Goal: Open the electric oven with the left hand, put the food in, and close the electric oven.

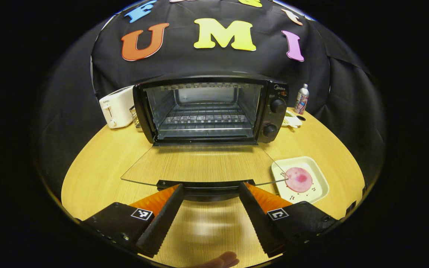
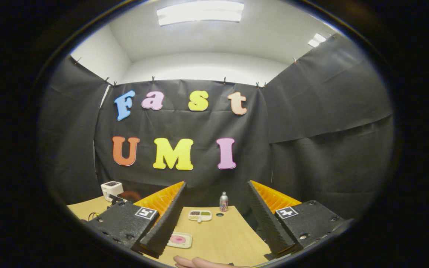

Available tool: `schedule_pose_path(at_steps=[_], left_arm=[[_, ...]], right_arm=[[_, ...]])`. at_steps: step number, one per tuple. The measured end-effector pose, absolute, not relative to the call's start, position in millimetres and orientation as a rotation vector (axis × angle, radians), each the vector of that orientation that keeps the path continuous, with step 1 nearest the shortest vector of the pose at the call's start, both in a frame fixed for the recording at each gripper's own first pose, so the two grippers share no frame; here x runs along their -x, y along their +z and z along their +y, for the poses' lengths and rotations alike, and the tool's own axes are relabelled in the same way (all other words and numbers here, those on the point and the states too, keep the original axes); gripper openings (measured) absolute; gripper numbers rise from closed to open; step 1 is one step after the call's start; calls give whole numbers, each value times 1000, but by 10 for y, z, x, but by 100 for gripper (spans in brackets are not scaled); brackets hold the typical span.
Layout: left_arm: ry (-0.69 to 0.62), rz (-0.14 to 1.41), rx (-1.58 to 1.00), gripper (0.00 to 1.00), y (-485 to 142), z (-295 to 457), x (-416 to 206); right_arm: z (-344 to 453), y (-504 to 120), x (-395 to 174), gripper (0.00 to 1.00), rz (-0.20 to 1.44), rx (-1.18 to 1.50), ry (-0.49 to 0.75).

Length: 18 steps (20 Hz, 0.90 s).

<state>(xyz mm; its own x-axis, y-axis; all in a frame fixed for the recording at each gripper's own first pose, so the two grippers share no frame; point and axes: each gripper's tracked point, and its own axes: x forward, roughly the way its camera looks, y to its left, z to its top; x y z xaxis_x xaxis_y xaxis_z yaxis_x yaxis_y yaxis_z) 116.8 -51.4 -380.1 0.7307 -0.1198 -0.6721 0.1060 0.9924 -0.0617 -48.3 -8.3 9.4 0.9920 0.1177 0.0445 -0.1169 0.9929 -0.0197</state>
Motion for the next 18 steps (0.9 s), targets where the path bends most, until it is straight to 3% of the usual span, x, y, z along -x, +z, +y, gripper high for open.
schedule_pose_path(at_steps=[5, 18], left_arm=[[-115, 802, 47, 95, -4102, -506, -1082], [-135, 714, 25, 96, -4091, -495, -1084]], right_arm=[[-26, -16, 446, 98, -26, 24, 123], [76, -379, 124, 98, 86, 37, 132]])
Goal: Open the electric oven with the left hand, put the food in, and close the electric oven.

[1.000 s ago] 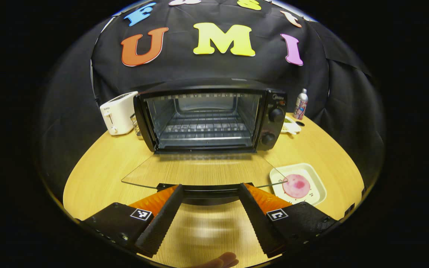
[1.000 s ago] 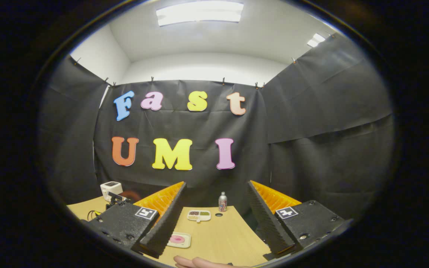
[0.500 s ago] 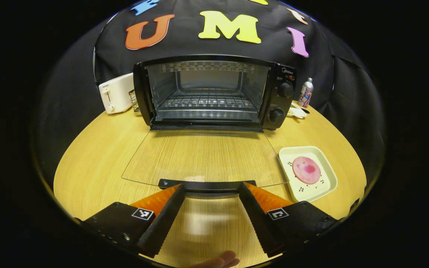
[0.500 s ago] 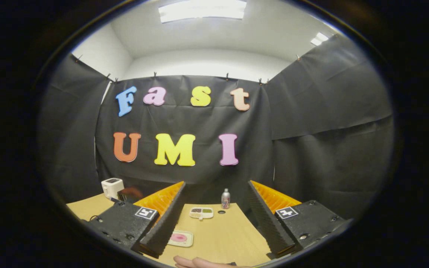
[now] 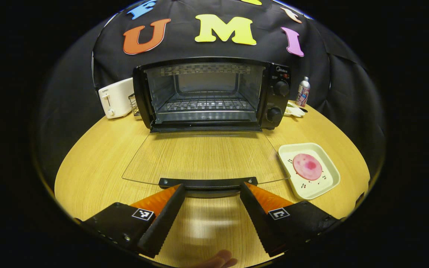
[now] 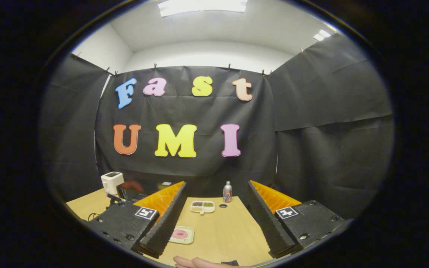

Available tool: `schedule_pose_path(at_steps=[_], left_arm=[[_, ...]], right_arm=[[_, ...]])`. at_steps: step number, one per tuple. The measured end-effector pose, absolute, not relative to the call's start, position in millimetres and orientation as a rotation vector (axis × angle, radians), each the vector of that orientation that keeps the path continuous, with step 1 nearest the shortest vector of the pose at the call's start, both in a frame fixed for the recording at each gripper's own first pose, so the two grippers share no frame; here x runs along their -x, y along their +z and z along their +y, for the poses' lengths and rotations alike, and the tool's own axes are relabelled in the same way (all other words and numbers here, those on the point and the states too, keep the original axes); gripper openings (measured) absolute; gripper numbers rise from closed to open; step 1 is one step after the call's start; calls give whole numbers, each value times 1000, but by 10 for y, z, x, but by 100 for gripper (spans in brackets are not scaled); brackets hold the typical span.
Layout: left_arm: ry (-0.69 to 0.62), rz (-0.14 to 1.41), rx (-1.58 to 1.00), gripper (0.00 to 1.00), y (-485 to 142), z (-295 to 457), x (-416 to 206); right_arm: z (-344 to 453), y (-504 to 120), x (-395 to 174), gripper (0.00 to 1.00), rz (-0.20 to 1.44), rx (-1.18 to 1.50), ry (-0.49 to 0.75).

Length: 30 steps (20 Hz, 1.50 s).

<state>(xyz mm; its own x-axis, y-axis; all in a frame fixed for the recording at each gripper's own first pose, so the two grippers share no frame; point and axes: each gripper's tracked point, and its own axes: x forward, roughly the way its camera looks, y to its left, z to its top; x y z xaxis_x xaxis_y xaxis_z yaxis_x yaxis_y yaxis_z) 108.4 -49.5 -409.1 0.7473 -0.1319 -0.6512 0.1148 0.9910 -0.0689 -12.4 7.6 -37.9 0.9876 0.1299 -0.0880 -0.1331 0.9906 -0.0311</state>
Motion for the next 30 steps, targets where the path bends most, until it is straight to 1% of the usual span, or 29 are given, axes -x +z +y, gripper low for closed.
schedule_pose_path(at_steps=[3, 5, 10, 13, 14, 18, 20, 22, 23, 26, 27, 28, 30], left_arm=[[-168, 667, 133, 95, -3897, -603, -1040], [-169, 611, 171, 93, -3668, -573, -1015], [-169, 446, 173, 94, -2964, -490, -879], [-178, 334, 189, 94, -2451, -421, -785], [-168, 287, 186, 94, -2274, -369, -781], [-123, 138, 101, 94, -1668, -175, -661], [-95, 96, 63, 94, -1501, -114, -632], [-90, 55, 67, 94, -1314, -119, -615], [-94, 32, 73, 94, -1229, -129, -591], [-75, 1, 48, 94, -1140, -95, -598], [-75, -1, 42, 94, -1133, -98, -597], [-73, 5, 37, 94, -1141, -114, -590], [-56, 0, 37, 94, -1125, -57, -573]], right_arm=[[132, -681, -50, 98, 162, 67, 138], [156, -900, -180, 98, 212, 86, 135], [282, -1484, -536, 99, 351, 103, 154], [345, -1953, -720, 100, 434, 124, 160], [378, -2129, -776, 99, 477, 129, 164], [580, -2723, -963, 99, 658, 108, 217], [653, -2998, -1050, 99, 738, 102, 232], [678, -3271, -1168, 99, 827, 95, 218], [715, -3409, -1162, 99, 873, 84, 232], [831, -3842, -1358, 99, 996, 51, 256], [838, -3990, -1400, 97, 1031, 53, 254], [807, -4095, -1455, 91, 1061, 58, 239], [881, -4244, -1451, 89, 1125, 37, 276]])
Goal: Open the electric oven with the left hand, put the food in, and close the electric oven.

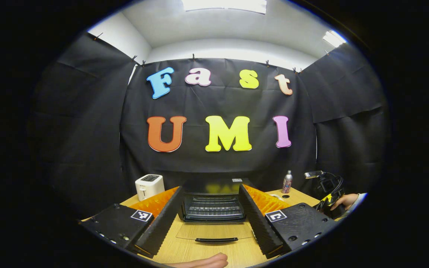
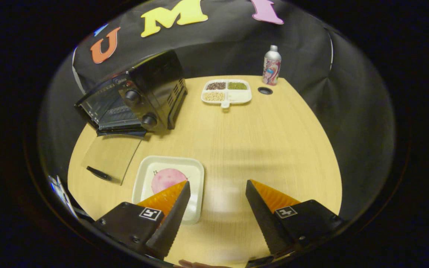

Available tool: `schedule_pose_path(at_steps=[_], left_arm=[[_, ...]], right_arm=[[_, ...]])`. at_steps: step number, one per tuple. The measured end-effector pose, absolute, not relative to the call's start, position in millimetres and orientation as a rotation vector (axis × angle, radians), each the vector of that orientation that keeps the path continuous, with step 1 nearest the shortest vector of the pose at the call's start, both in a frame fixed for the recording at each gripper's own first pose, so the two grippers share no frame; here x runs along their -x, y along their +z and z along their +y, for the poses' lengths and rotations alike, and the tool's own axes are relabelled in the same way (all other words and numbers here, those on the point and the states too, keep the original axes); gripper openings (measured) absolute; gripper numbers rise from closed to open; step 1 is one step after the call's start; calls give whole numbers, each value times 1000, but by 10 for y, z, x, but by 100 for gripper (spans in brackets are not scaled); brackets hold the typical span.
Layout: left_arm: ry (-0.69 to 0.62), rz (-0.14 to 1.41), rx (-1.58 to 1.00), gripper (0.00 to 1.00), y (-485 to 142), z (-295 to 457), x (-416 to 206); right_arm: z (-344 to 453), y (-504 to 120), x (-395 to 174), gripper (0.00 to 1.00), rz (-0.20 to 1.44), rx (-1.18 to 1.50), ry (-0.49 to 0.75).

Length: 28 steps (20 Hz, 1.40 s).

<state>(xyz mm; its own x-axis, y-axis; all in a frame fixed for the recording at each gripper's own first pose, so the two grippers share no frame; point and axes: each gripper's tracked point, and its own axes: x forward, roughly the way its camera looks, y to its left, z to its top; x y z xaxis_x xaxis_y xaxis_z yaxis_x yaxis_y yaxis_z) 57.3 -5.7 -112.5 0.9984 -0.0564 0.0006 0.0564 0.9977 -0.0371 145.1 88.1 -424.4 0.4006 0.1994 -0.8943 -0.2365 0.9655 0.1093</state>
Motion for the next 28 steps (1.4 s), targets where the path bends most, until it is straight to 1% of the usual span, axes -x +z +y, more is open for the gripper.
schedule_pose_path(at_steps=[1, 2, 3, 4, 7, 8, 9, 10, 11, 12, 13, 14, 15, 16, 17, 18, 19, 20, 21, 23, 28], left_arm=[[-52, -6, 30, 94, -1092, -50, -568], [-38, -17, 21, 94, -1068, -29, -576], [-19, -25, 10, 95, -1030, -5, -601], [-6, -22, -2, 95, -1042, 9, -630], [-5, 2, -31, 95, -1084, -62, -677], [-7, 17, -30, 95, -1117, -83, -680], [-19, 37, -24, 95, -1167, -121, -705], [-33, 59, -21, 95, -1220, -174, -723], [-35, 78, -15, 95, -1270, -198, -734], [-37, 90, -11, 95, -1295, -204, -748], [-40, 100, -5, 96, -1319, -225, -754], [-39, 105, -1, 96, -1340, -238, -753], [-43, 106, 2, 96, -1337, -266, -766], [-47, 109, 8, 96, -1323, -302, -767], [-50, 113, 18, 96, -1327, -337, -773], [-54, 112, 29, 96, -1313, -352, -767], [-55, 109, 33, 96, -1283, -371, -768], [-51, 114, 35, 96, -1295, -363, -762], [-46, 119, 32, 96, -1304, -363, -738], [-45, 130, 20, 96, -1323, -372, -687], [-33, 112, -2, 96, -1249, -281, -525]], right_arm=[[984, -4311, -1386, 89, 1173, 11, 314], [1082, -4352, -1335, 84, 1223, -11, 354], [1134, -4411, -1316, 81, 1261, -21, 380], [1132, -4477, -1304, 75, 1306, -12, 380], [1180, -4591, -1264, 65, 1381, -50, 408], [1181, -4637, -1278, 54, 1402, -63, 415], [1176, -4675, -1277, 48, 1426, -73, 422], [1169, -4707, -1269, 30, 1459, -88, 428], [1174, -4740, -1241, 23, 1499, -108, 445], [1185, -4780, -1279, 15, 1503, -106, 503], [1170, -4785, -1313, 10, 1522, -160, 522], [1204, -4786, -1358, 2, 1553, -262, 527], [1209, -4784, -1362, 7, 1584, -324, 557], [1193, -4800, -1365, 7, 1610, -394, 559], [1208, -4780, -1351, 4, 1629, -439, 561], [1211, -4787, -1356, 4, 1629, -452, 570], [1196, -4776, -1356, 6, 1625, -446, 585], [1198, -4768, -1353, 6, 1626, -449, 586], [1207, -4763, -1347, 4, 1627, -453, 587], [1193, -4762, -1327, 7, 1634, -448, 577], [1035, -4767, -1312, 5, 1609, -420, 554]])
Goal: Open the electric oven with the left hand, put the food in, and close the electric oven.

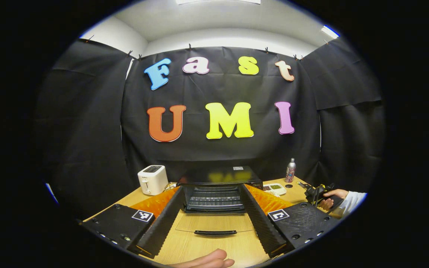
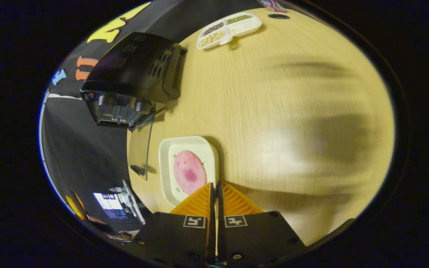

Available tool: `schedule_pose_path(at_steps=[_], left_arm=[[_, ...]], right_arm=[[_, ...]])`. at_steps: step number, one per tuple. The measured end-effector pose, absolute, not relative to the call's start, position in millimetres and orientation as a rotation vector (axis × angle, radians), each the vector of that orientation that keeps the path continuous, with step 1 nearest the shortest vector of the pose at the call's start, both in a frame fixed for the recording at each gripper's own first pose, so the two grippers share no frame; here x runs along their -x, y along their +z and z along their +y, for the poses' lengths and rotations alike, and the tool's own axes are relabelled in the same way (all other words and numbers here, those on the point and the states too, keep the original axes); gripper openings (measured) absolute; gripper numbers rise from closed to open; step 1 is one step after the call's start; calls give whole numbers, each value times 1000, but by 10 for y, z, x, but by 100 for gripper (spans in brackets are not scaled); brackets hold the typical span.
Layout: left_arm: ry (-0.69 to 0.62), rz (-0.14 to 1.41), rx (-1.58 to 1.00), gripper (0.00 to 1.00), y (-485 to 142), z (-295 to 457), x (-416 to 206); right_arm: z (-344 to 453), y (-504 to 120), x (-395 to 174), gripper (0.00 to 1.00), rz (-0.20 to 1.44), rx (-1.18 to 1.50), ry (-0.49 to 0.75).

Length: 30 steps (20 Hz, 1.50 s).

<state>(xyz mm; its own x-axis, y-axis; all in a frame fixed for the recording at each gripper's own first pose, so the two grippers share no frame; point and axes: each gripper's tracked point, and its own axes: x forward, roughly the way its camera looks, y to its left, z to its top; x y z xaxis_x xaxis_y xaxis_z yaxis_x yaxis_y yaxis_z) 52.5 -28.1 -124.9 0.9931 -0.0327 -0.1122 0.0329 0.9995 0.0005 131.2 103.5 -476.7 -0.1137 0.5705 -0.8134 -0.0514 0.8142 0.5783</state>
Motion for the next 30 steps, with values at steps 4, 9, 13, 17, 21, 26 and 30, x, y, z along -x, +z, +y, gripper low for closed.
schedule_pose_path(at_steps=[4, 9, 13, 17, 21, 26, 30], left_arm=[[-44, 102, 13, 96, -1241, -243, -485], [-60, 115, 6, 96, -1325, -235, -464], [-72, 124, 4, 96, -1381, -189, -426], [-58, 108, 3, 96, -1350, -23, -358], [-61, 91, 3, 96, -1343, 128, -264], [-33, 79, -33, 96, -1391, 421, -150], [4, 79, -41, 96, -1414, 640, -76]], right_arm=[[848, -4657, -1253, 4, 1574, -430, 524], [773, -4367, -1140, 5, 1522, -461, 521], [805, -4077, -1148, 2, 1467, -489, 519], [959, -3852, -1165, 1, 1442, -534, 503], [1242, -3680, -1135, 1, 1433, -548, 511], [1810, -3507, -1108, 1, 1425, -527, 557], [2258, -3468, -1076, 1, 1437, -510, 586]])
